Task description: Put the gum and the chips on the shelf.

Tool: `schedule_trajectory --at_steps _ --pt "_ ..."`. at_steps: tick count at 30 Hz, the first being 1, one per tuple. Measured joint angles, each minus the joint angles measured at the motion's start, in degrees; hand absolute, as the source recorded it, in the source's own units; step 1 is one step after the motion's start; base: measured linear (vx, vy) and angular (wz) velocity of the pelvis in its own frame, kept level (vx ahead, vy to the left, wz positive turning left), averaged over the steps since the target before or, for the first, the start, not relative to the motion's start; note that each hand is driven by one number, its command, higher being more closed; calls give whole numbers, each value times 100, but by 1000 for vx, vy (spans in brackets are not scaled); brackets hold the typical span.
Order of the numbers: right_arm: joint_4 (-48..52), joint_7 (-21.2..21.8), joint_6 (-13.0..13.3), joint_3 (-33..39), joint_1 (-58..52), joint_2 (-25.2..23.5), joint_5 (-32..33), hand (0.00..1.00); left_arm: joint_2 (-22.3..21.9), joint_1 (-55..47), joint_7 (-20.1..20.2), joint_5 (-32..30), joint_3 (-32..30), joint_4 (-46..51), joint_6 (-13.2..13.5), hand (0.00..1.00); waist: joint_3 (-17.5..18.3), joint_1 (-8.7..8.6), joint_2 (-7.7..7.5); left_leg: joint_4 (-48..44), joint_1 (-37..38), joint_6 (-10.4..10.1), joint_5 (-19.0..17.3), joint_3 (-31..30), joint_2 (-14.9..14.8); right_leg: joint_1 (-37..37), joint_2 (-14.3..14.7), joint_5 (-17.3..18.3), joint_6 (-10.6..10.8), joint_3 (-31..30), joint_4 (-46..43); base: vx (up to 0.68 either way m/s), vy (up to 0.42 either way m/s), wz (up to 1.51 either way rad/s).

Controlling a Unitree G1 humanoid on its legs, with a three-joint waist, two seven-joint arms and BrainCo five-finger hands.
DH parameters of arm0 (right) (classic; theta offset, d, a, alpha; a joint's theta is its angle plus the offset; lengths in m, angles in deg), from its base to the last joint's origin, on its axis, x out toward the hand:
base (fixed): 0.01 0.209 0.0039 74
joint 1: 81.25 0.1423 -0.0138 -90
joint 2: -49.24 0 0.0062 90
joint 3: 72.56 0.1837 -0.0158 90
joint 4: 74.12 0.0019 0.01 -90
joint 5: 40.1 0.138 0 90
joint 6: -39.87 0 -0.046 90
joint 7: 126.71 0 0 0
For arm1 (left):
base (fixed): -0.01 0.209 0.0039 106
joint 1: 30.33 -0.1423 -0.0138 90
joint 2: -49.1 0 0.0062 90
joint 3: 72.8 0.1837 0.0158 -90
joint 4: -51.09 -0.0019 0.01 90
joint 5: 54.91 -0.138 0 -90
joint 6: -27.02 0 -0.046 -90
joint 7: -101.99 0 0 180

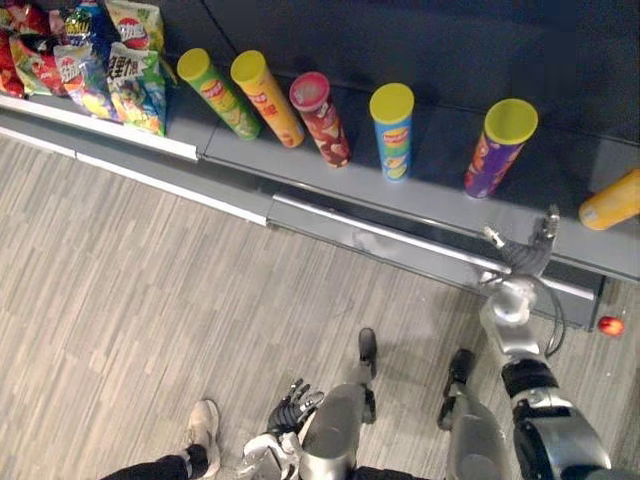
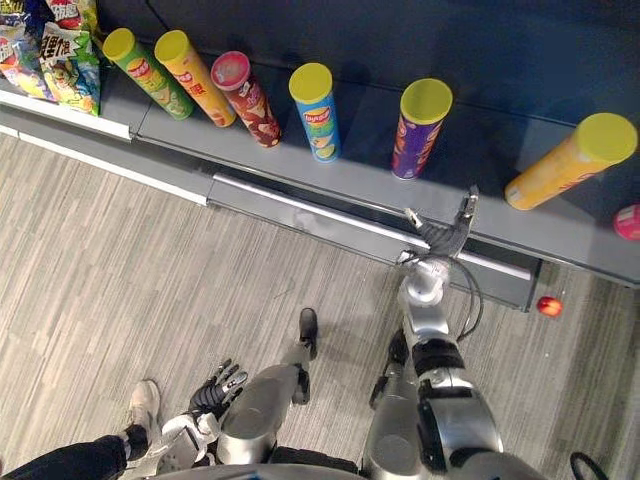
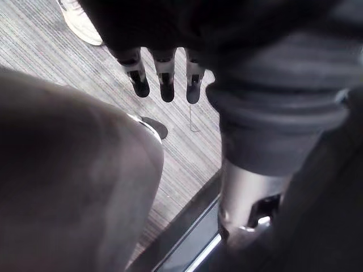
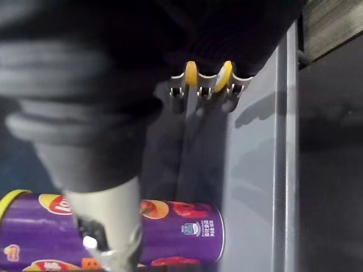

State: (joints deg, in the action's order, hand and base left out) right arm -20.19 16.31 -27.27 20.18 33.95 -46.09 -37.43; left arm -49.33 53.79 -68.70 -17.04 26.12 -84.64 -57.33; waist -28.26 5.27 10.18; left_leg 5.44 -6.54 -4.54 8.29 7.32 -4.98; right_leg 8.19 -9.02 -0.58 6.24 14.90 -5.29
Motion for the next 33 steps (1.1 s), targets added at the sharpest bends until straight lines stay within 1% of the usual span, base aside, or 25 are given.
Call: schedule_trajectory --at_steps 1,2,3,5,6,7,8,10,11,12,14,15,17,21,23,24,26,27,30,32,33 --pt "167 21 -60 -123 -230 -84 -6 0 2 -69 -3 4 -88 0 7 0 45 -50 -95 0 83 11 -35 18 -6 -79 12 0 0 -28 38 70 -9 -17" --pt "274 102 -100 -261 -491 -159 -53 0 2 -103 -6 49 -192 -5 -6 0 110 -53 -207 0 190 4 -78 101 -16 -166 30 1 1 -92 82 70 -7 -23" --pt "295 141 -124 -338 -636 -194 -59 0 2 -135 -10 124 -241 -13 -18 0 176 -53 -277 1 221 4 -103 150 -21 -190 39 1 2 -120 107 95 -15 -23" --pt "440 337 -147 -529 -1332 -407 -171 0 0 -276 -50 254 -430 -32 -101 0 488 -74 -506 2 342 21 -186 177 -35 -347 67 6 7 -139 223 100 -14 -11" --pt "447 406 -147 -565 -1499 -443 -192 0 -5 -309 -74 255 -484 -41 -131 0 572 -80 -568 3 380 10 -211 191 -37 -392 72 8 8 -140 254 110 -11 -2" --pt "453 553 -151 -643 -1815 -508 -275 0 -18 -344 -186 274 -567 -127 -171 0 769 -116 -659 3 418 3 -250 199 -39 -471 80 10 9 -133 317 86 -6 -2" --pt "455 630 -156 -725 -1939 -528 -283 0 -31 -351 -245 385 -613 -174 -233 0 868 -131 -693 4 433 5 -267 205 -38 -491 81 10 8 -134 335 105 -5 -4" --pt "474 968 -163 -960 -2276 -578 -579 0 -79 -342 -509 907 -849 -395 -644 0 1060 -207 -825 36 627 13 -346 303 -43 -665 90 10 -1 -193 382 79 -2 -16" --pt "475 1047 -166 -1004 -2372 -585 -680 0 -81 -340 -571 1000 -901 -446 -743 0 1150 -211 -851 38 649 4 -365 324 -42 -683 93 10 -1 -211 406 71 -4 -19" --pt "469 1325 -180 -1112 -2652 -617 -823 0 -88 -338 -721 1160 -1025 -613 -946 0 1346 -282 -897 43 766 -5 -414 363 -42 -801 98 17 2 -236 452 63 -4 -12" --pt "447 1501 -213 -1169 -2819 -613 -895 0 -93 -340 -834 1170 -1116 -702 -1027 0 1449 -313 -923 45 845 -12 -453 394 -43 -883 102 20 5 -257 482 65 -4 -11" --pt "350 1675 -282 -1217 -2951 -614 -906 0 -95 -339 -942 1155 -1180 -814 -1089 0 1539 -350 -955 46 931 -15 -492 436 -46 -966 110 20 4 -290 519 41 -2 -11" --pt "178 1817 -312 -1203 -3137 -614 -946 0 -99 -336 -1025 1119 -1281 -910 -1117 0 1633 -369 -987 48 992 -44 -547 464 -49 -1031 116 23 3 -315 536 20 0 -9" --pt "-459 2032 -418 -982 -3436 -647 -937 0 -126 -332 -1078 981 -1491 -1042 -1090 0 1755 -379 -1083 50 1048 -45 -592 515 -53 -1078 127 50 23 -368 555 14 2 -8" --pt "-1008 2098 -566 -695 -3536 -672 -933 0 -136 -344 -1090 696 -1652 -1160 -1024 0 1778 -385 -1117 52 1164 -42 -635 600 -49 -1177 129 51 23 -435 592 26 10 -16" --pt "-1137 2096 -610 -627 -3556 -670 -933 0 -137 -345 -1090 616 -1673 -1200 -993 0 1796 -386 -1119 52 1183 -41 -647 612 -45 -1203 128 51 23 -445 614 24 14 -11" --pt "-1472 1977 -680 -272 -3464 -722 -816 0 -143 -342 -1120 573 -1771 -1363 -953 0 1884 -471 -1141 52 1200 -38 -664 618 -31 -1235 122 49 25 -448 658 31 14 -2" --pt "-1581 1956 -723 -212 -3435 -713 -729 0 -146 -344 -1133 573 -1793 -1380 -956 0 1894 -498 -1153 52 1214 -38 -668 613 -29 -1256 121 49 25 -442 673 33 10 3" --pt "-2112 1959 -845 194 -3284 -743 -125 0 -183 -332 -1144 572 -1900 -1587 -947 0 1961 -494 -1180 52 1310 -44 -710 612 -22 -1381 123 50 33 -431 734 48 9 1" --pt "-2340 2015 -981 435 -3271 -722 255 0 -197 -328 -1142 573 -1948 -1713 -955 0 1974 -496 -1183 52 1379 -47 -738 610 -12 -1461 116 60 42 -422 756 38 12 1" --pt "-2391 2026 -1027 477 -3273 -723 304 0 -195 -328 -1142 573 -1958 -1741 -955 0 1997 -500 -1187 52 1381 -52 -745 609 -9 -1467 115 64 43 -420 761 42 11 1"
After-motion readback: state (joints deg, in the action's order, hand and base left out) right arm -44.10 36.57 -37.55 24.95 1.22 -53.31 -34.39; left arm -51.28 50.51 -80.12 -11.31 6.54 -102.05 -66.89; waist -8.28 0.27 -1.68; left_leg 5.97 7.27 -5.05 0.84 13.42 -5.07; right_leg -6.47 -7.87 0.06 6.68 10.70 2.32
